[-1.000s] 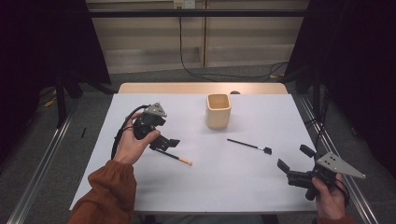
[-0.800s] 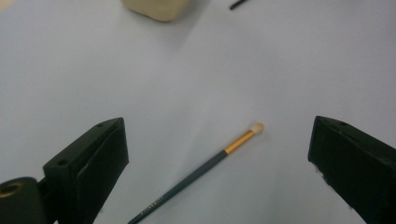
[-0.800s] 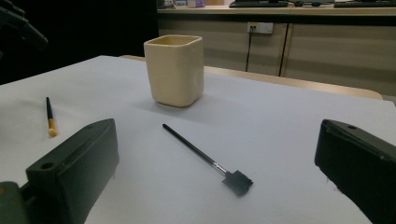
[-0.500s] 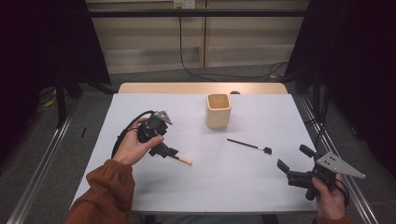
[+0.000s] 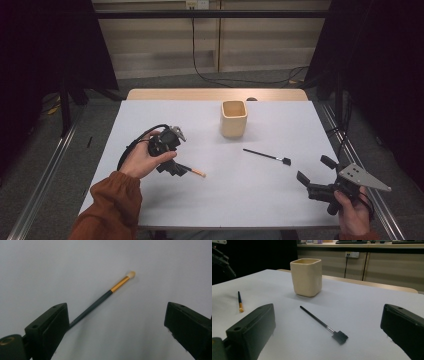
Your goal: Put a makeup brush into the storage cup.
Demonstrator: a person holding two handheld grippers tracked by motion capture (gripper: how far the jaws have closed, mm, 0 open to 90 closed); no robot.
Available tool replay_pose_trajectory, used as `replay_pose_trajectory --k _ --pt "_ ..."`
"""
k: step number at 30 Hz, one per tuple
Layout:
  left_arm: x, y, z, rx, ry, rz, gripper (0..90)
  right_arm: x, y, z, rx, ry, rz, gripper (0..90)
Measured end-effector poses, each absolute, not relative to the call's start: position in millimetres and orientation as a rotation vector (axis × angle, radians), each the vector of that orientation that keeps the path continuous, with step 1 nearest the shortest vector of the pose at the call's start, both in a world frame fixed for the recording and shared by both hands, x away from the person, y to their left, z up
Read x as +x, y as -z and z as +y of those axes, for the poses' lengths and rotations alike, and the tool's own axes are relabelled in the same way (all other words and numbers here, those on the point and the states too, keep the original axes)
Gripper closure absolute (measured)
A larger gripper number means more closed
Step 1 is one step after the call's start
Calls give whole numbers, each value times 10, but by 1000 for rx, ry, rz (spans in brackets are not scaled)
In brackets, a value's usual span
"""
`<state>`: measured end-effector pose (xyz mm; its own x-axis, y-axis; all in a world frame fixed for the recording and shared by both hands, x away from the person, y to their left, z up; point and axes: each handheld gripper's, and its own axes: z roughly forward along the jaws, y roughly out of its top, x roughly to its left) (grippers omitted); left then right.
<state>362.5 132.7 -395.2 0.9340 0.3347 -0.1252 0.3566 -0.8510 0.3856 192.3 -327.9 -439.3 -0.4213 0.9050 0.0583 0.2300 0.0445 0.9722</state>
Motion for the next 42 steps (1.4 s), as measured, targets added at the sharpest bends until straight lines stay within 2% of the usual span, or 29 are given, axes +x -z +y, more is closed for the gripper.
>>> replay_pose_trajectory --k 14,21,31,36,38,41,42 --pt "3639 4041 1285 2715 94 331 47 1925 4395 -3274 1146 -1416 1716 0" --pt "3664 4119 1190 2749 144 245 45 1925 4395 -3273 1142 -1419 1718 0" --pt "3716 4234 1109 2768 161 293 51 1929 4398 -3272 1144 -1421 1721 0" --pt "3727 4289 1057 2767 129 323 87 1925 4397 -3270 1145 -1420 1722 0" --pt "3754 4289 1045 2797 110 277 98 1926 4397 -3272 1145 -1420 1722 0" --pt "3762 4309 1019 2778 106 298 161 1926 4397 -3269 1144 -1418 1724 0" --pt "3773 4312 1011 2784 111 284 232 1926 4397 -3268 1145 -1420 1722 0"
